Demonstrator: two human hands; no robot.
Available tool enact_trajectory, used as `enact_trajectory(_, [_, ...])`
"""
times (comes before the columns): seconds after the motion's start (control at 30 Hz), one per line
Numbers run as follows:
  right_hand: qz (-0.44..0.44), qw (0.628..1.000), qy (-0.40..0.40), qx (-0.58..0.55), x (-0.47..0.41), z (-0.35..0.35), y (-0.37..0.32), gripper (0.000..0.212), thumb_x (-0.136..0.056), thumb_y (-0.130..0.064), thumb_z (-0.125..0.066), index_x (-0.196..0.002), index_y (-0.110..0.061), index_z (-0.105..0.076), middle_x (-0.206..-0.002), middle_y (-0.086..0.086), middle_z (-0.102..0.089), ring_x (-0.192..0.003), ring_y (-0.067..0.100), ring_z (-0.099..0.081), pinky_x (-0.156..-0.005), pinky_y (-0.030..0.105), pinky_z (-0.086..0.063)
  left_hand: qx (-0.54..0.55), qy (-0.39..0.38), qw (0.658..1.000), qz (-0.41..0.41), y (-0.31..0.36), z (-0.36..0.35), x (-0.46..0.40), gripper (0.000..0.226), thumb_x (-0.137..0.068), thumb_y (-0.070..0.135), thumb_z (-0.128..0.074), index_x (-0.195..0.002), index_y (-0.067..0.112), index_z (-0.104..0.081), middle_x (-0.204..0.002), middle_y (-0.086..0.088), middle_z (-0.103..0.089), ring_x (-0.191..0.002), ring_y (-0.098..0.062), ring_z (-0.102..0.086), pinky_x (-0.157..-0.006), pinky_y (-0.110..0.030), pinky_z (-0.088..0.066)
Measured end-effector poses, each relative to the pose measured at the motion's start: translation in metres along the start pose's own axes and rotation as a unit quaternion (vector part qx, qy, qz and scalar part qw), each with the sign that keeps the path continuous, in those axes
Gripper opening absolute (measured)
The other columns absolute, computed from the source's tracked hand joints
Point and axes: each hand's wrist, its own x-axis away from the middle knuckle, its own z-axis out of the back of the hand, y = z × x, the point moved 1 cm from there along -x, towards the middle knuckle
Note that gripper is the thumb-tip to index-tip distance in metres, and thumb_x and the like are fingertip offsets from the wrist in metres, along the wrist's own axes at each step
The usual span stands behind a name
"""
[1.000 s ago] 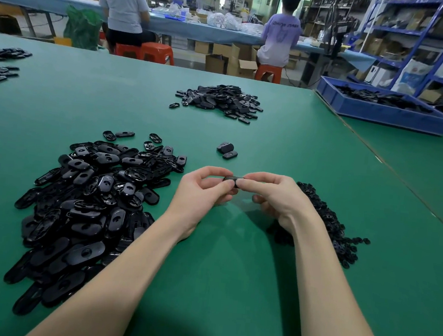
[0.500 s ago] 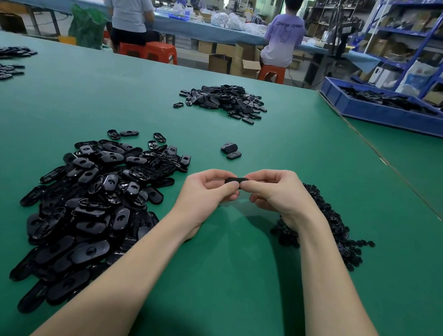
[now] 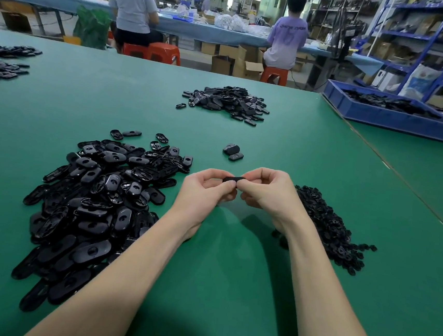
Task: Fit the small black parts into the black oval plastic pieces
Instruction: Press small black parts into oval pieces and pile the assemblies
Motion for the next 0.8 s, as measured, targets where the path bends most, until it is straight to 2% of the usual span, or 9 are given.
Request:
enact_trajectory(0.07, [-0.022, 0.997, 0.011, -0.074, -0.001, -0.004, 0.002, 0.012, -0.086, 0.001, -0.072, -0.083, -0.009, -0.066, -0.056, -0.004, -0.06, -0.045, 0.007, -0.055, -0.051, 0.018, -0.051, -0.077, -0.004, 0.996, -0.051, 0.002, 0.002, 0.0, 0.016, -0.09, 0.003, -0.072, -0.101, 0.013, -0.069, -0.083, -0.006, -0.077, -0.069, -0.015, -0.072, -0.07, -0.02, -0.057])
enact_trajectory(0.17, [-0.038, 0.986, 0.04, -0.16, -0.002, -0.015, 0.003, 0.011, -0.088, -0.001, -0.071, -0.09, -0.011, -0.067, -0.069, 0.003, -0.061, -0.045, 0.009, -0.053, -0.049, 0.019, -0.05, -0.209, 0.013, 0.968, -0.138, 0.012, 0.007, -0.003, 0.018, -0.086, 0.008, -0.075, -0.099, 0.019, -0.071, -0.087, 0.001, -0.077, -0.077, -0.009, -0.074, -0.075, -0.019, -0.057])
enact_trajectory(0.23, [-0.031, 0.979, 0.065, -0.189, -0.003, -0.024, 0.005, 0.008, -0.091, -0.008, -0.071, -0.093, -0.013, -0.066, -0.076, 0.003, -0.067, -0.046, 0.01, -0.055, -0.047, 0.02, -0.05, -0.301, 0.034, 0.935, -0.184, 0.019, 0.013, -0.005, 0.014, -0.083, 0.019, -0.079, -0.093, 0.026, -0.073, -0.087, 0.012, -0.076, -0.078, 0.0, -0.071, -0.075, -0.015, -0.053])
enact_trajectory(0.3, [-0.022, 0.972, 0.113, -0.204, -0.003, -0.029, 0.009, 0.006, -0.095, -0.018, -0.068, -0.097, -0.015, -0.064, -0.08, 0.0, -0.071, -0.047, 0.011, -0.057, -0.046, 0.022, -0.049, -0.401, 0.077, 0.889, -0.209, 0.022, 0.019, -0.009, 0.013, -0.079, 0.035, -0.08, -0.09, 0.033, -0.072, -0.089, 0.019, -0.073, -0.082, 0.0, -0.067, -0.075, -0.023, -0.052])
enact_trajectory(0.37, [-0.021, 0.963, 0.151, -0.223, -0.005, -0.031, 0.012, 0.01, -0.1, -0.024, -0.061, -0.102, -0.015, -0.061, -0.085, 0.001, -0.069, -0.048, 0.012, -0.057, -0.045, 0.023, -0.048, -0.441, 0.121, 0.863, -0.215, 0.022, 0.019, -0.016, 0.016, -0.076, 0.044, -0.078, -0.09, 0.038, -0.071, -0.095, 0.017, -0.07, -0.086, -0.007, -0.064, -0.078, -0.029, -0.051])
enact_trajectory(0.43, [-0.029, 0.954, 0.169, -0.245, -0.007, -0.03, 0.012, 0.012, -0.103, -0.026, -0.054, -0.104, -0.014, -0.059, -0.087, 0.003, -0.068, -0.045, 0.01, -0.056, -0.043, 0.023, -0.047, -0.459, 0.139, 0.854, -0.203, 0.019, 0.009, -0.031, 0.017, -0.077, 0.047, -0.077, -0.091, 0.039, -0.071, -0.1, 0.013, -0.068, -0.095, -0.013, -0.063, -0.081, -0.033, -0.052])
enact_trajectory(0.6, [-0.035, 0.952, 0.163, -0.256, -0.006, -0.028, 0.01, 0.015, -0.105, -0.026, -0.05, -0.104, -0.013, -0.058, -0.083, 0.004, -0.067, -0.043, 0.009, -0.053, -0.042, 0.022, -0.045, -0.515, 0.167, 0.827, -0.15, 0.006, -0.019, -0.084, 0.019, -0.081, 0.049, -0.074, -0.095, 0.036, -0.074, -0.106, 0.007, -0.064, -0.11, -0.02, -0.057, -0.076, -0.03, -0.04])
enact_trajectory(0.7, [-0.036, 0.953, 0.158, -0.254, -0.007, -0.027, 0.011, 0.015, -0.105, -0.025, -0.049, -0.099, -0.015, -0.059, -0.081, 0.003, -0.067, -0.042, 0.009, -0.052, -0.041, 0.021, -0.044, -0.526, 0.177, 0.822, -0.129, 0.0, -0.024, -0.107, 0.02, -0.082, 0.049, -0.074, -0.096, 0.036, -0.075, -0.106, 0.004, -0.062, -0.112, -0.021, -0.056, -0.076, -0.03, -0.039])
enact_trajectory(0.8, [-0.034, 0.955, 0.154, -0.251, -0.01, -0.026, 0.012, 0.017, -0.105, -0.025, -0.047, -0.098, -0.016, -0.06, -0.079, 0.003, -0.067, -0.041, 0.009, -0.052, -0.04, 0.021, -0.043, -0.527, 0.177, 0.823, -0.12, 0.0, -0.026, -0.117, 0.024, -0.081, 0.05, -0.074, -0.1, 0.035, -0.074, -0.106, 0.004, -0.064, -0.112, -0.021, -0.057, -0.082, -0.032, -0.046])
